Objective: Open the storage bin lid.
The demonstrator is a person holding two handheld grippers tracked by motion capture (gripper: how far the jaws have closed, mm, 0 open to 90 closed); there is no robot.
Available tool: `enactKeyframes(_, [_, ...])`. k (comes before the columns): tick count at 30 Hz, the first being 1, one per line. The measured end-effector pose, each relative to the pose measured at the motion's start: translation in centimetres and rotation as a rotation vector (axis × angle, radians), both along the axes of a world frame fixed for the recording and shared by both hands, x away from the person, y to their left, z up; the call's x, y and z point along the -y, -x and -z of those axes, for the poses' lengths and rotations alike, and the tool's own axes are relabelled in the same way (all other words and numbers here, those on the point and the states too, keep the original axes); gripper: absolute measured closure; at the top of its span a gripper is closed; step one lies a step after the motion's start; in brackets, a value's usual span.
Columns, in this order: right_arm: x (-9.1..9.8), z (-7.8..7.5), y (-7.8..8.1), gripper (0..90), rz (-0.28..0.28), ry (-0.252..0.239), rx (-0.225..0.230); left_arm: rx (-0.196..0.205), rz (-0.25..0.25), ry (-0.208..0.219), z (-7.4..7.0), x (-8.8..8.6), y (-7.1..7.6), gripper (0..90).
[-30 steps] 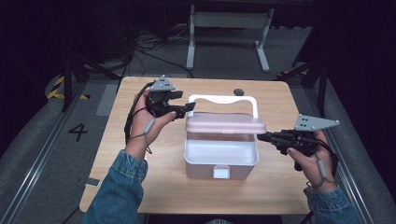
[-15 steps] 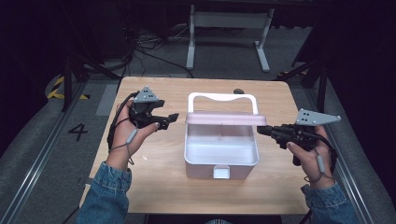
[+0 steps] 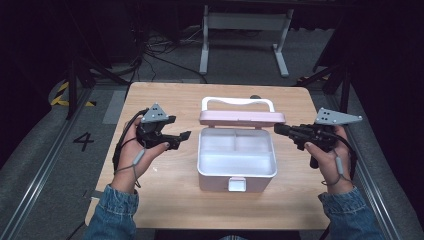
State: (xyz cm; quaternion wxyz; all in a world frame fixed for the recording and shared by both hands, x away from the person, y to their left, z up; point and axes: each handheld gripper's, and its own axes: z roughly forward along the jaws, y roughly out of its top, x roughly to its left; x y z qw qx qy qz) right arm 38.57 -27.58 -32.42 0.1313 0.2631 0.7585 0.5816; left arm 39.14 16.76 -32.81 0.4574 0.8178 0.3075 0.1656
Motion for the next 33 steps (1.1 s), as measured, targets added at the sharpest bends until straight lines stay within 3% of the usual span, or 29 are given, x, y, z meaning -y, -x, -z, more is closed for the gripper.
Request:
enactKeyframes(15, [-0.1, -0.5, -1.3, 90.0, 0.018, -0.035, 0.018, 0.119, 0.042, 0.0, -2.4, 4.1, -1.7, 26.5])
enactKeyframes(25, [0.1, -0.7, -1.5, 90.0, 0.021, -0.049, 0.023, 0.149, 0.061, 0.036, -3.4, 6.0, -3.0, 27.5])
enactKeyframes(27, [0.2, -0.7, -1.5, 90.0, 0.022, -0.048, 0.022, 0.155, 0.069, 0.038, -3.5, 6.4, -3.2, 29.3])
enactKeyframes(28, [0.2, -0.7, -1.5, 90.0, 0.02, -0.051, 0.019, 0.146, 0.08, 0.04, -3.5, 6.7, -3.3, 37.5])
enactKeyframes(31, [0.3, -0.7, -1.5, 90.0, 0.022, -0.052, 0.018, 0.155, 0.092, 0.042, -3.4, 6.9, -3.6, 48.8])
enactKeyframes(33, [0.3, -0.7, -1.5, 90.0, 0.022, -0.051, 0.023, 0.153, 0.092, 0.042, -3.3, 6.9, -3.7, 50.6])
